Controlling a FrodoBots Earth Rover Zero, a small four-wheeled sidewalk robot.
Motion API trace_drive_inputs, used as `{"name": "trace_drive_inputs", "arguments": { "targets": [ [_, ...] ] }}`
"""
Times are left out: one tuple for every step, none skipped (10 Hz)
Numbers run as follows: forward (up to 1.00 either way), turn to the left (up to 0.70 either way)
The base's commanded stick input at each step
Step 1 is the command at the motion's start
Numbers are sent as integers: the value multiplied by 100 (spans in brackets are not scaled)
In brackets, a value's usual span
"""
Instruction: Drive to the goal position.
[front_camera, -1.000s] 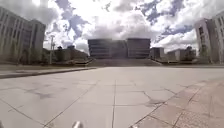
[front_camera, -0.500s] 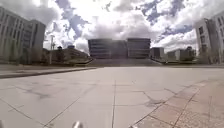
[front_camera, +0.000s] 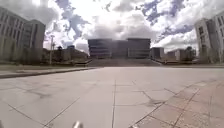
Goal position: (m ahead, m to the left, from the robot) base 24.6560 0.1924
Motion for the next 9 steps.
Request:
{"name": "trace_drive_inputs", "arguments": {
  "targets": [
    [5,0],
    [5,0],
    [4,0],
    [5,0],
    [5,0],
    [5,0],
    [5,0],
    [5,0],
    [5,0]
  ]
}}
